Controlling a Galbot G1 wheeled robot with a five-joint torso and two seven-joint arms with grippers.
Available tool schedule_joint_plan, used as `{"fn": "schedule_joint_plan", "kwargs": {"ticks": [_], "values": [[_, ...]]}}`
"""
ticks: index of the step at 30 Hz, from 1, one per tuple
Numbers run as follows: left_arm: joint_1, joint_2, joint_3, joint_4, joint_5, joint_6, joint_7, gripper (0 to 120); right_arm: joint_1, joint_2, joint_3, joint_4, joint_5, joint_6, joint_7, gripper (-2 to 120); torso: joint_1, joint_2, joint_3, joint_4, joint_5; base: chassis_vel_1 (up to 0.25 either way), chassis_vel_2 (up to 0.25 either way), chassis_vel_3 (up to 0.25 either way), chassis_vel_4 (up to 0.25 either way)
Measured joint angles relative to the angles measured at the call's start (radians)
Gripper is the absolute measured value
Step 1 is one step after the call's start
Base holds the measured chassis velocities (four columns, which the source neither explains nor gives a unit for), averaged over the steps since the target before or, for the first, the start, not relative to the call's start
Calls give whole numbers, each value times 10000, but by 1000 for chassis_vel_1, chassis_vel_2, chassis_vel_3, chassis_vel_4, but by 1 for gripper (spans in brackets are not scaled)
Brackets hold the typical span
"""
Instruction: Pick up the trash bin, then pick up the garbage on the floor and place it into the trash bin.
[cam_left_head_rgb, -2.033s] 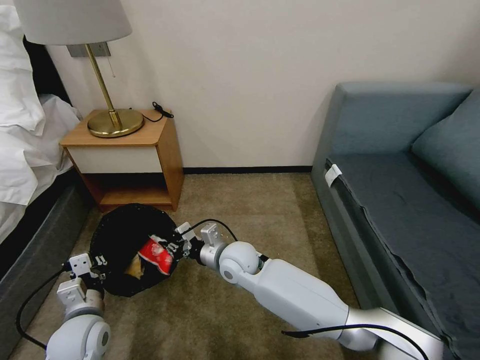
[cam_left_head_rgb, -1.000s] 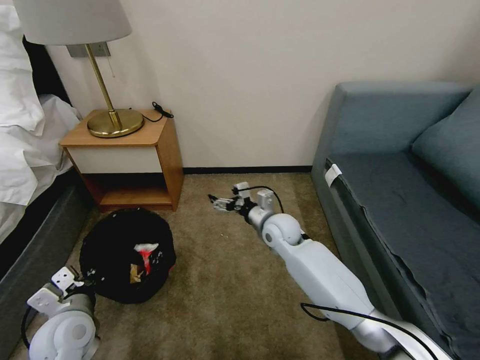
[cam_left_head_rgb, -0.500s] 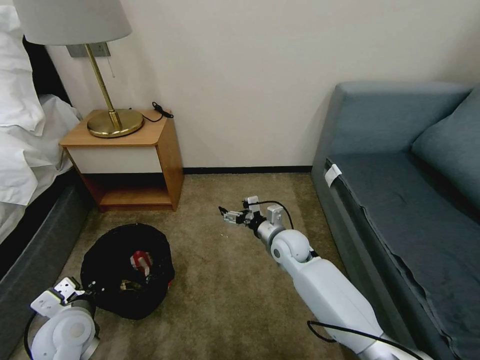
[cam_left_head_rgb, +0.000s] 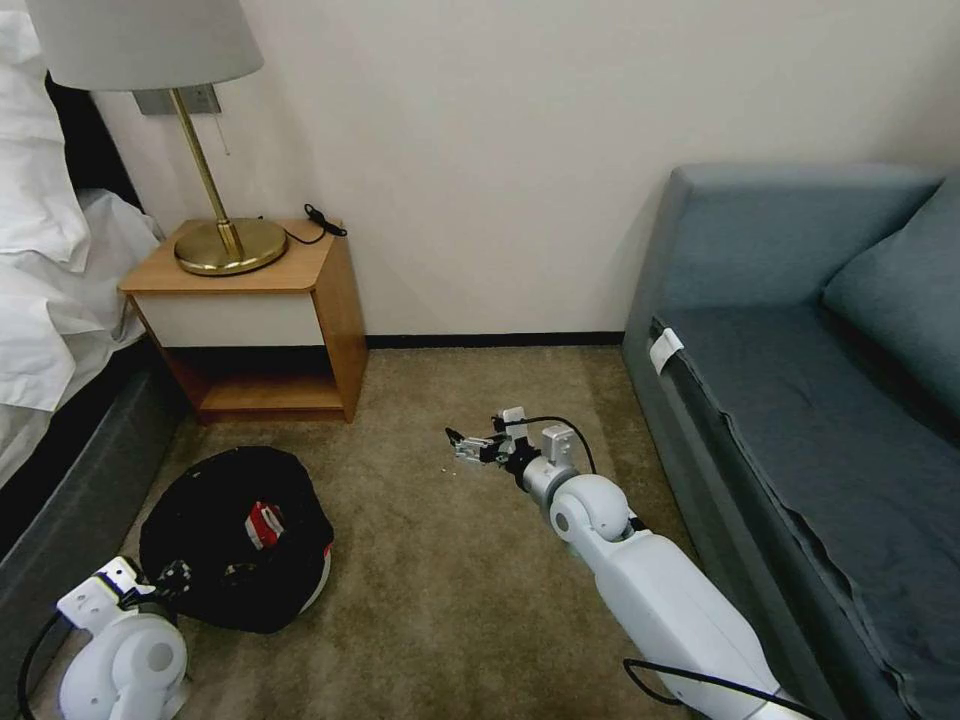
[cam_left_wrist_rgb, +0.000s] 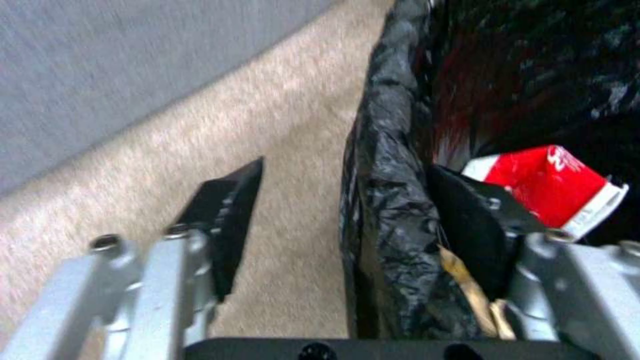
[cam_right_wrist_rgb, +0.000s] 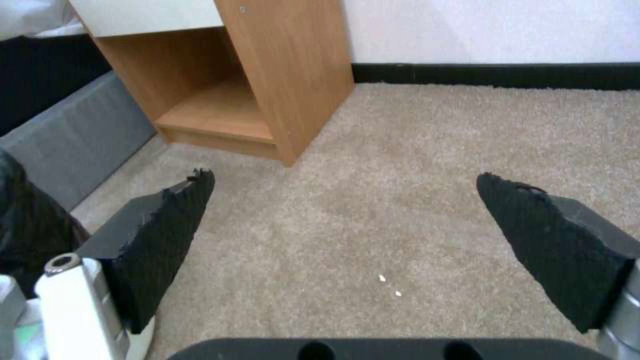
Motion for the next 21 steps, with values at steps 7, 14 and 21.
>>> {"fn": "schedule_joint_plan", "kwargs": {"ticks": [7,14,21], "values": [[101,-94,40,-266,991,-415,162,94,-41,52,54,-28,-9,-7,-52,100,0,0,0,0,1,0,0,0,0],[659,-165,-318,-1194,2609,-1066,657,100,-189,-23,294,24,-7,-9,-217,100,0,0,0,1,3,0,0,0,0],[1151,199,-387,-1420,3629,-2420,2479,100,-404,-14,740,138,-13,27,-205,100,0,0,0,1,1,0,0,0,0]]}}
